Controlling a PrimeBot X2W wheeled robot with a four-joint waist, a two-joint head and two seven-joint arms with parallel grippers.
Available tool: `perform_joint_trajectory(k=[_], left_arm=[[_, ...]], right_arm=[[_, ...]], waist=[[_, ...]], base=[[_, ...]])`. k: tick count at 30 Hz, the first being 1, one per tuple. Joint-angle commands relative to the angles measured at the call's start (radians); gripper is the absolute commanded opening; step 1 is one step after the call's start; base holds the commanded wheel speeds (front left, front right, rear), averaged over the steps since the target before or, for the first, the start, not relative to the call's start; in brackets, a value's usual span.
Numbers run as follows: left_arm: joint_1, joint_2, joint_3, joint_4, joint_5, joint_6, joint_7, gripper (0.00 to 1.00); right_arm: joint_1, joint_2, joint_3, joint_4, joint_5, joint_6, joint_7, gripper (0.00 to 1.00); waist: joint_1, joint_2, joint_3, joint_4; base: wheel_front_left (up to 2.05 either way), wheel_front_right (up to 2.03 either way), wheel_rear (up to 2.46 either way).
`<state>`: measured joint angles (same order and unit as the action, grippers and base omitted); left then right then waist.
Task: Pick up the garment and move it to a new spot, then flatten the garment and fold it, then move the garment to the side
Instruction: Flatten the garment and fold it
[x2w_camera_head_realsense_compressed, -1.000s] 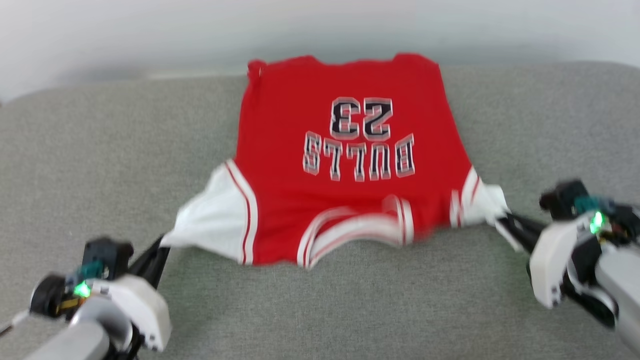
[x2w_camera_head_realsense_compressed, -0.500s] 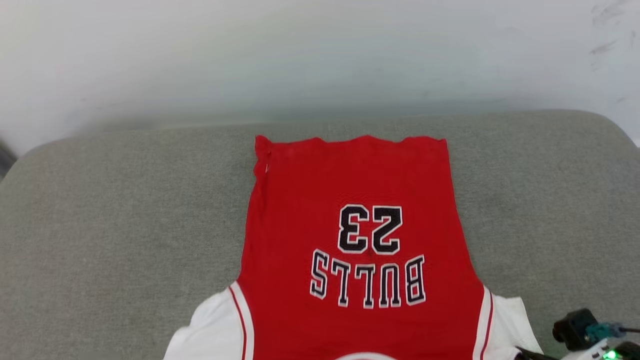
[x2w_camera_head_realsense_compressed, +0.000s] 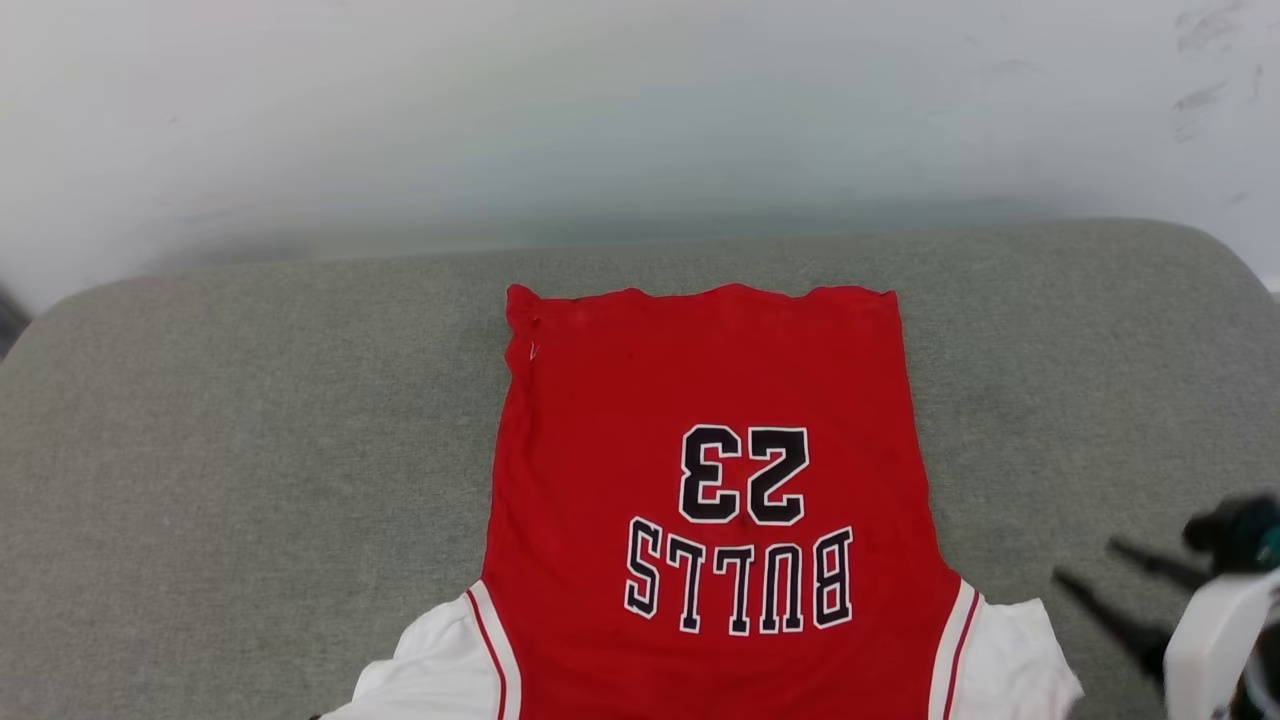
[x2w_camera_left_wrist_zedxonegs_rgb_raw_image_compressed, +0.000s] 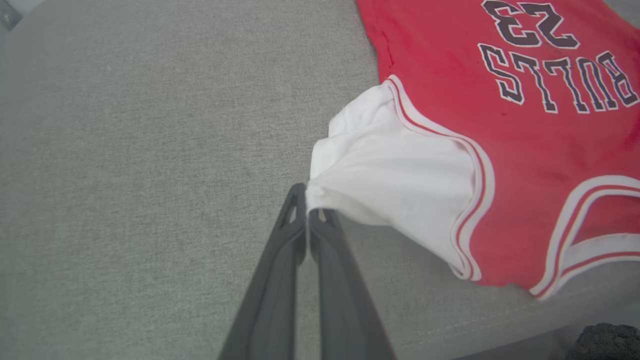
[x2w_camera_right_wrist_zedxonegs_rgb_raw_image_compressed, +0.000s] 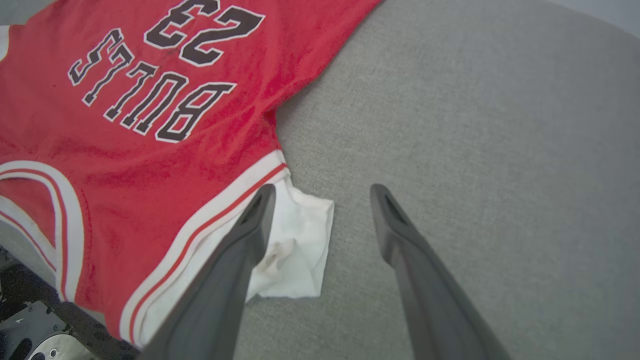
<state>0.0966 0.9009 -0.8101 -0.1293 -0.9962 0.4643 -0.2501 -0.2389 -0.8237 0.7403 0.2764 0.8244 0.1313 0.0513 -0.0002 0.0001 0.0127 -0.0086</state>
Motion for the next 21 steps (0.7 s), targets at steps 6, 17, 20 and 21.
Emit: perform_joint_trajectory(k=[6, 17, 20, 21], left_arm=[[-0.036, 0.016, 0.015, -0.054, 0.038, 0.031, -0.006, 0.0], [-0.173, 0.008, 0.015, -0.12, 0.138, 0.03, 0.008, 0.0], [-0.219, -0.006, 0.015, -0.132, 0.167, 0.026, 0.012, 0.0], [-0.233, -0.012, 0.014, -0.136, 0.176, 0.024, 0.012, 0.0]], right_arm=[[-0.135, -0.05, -0.217, -0.141, -0.058, -0.001, 0.097, 1.0], [-0.52, -0.069, -0.289, -0.219, -0.032, -0.001, 0.562, 1.0], [-0.645, -0.084, -0.241, -0.186, 0.005, -0.001, 0.749, 1.0], [-0.68, -0.083, -0.232, -0.168, 0.024, -0.001, 0.814, 1.0]], waist=[[0.0002, -0.0001, 0.045, 0.015], [0.0002, -0.0001, 0.249, 0.115], [0.0002, -0.0001, 0.316, 0.15], [0.0002, -0.0001, 0.339, 0.161]], base=[[0.0, 0.0, 0.0], [0.0, 0.0, 0.0], [0.0, 0.0, 0.0], [0.0, 0.0, 0.0]])
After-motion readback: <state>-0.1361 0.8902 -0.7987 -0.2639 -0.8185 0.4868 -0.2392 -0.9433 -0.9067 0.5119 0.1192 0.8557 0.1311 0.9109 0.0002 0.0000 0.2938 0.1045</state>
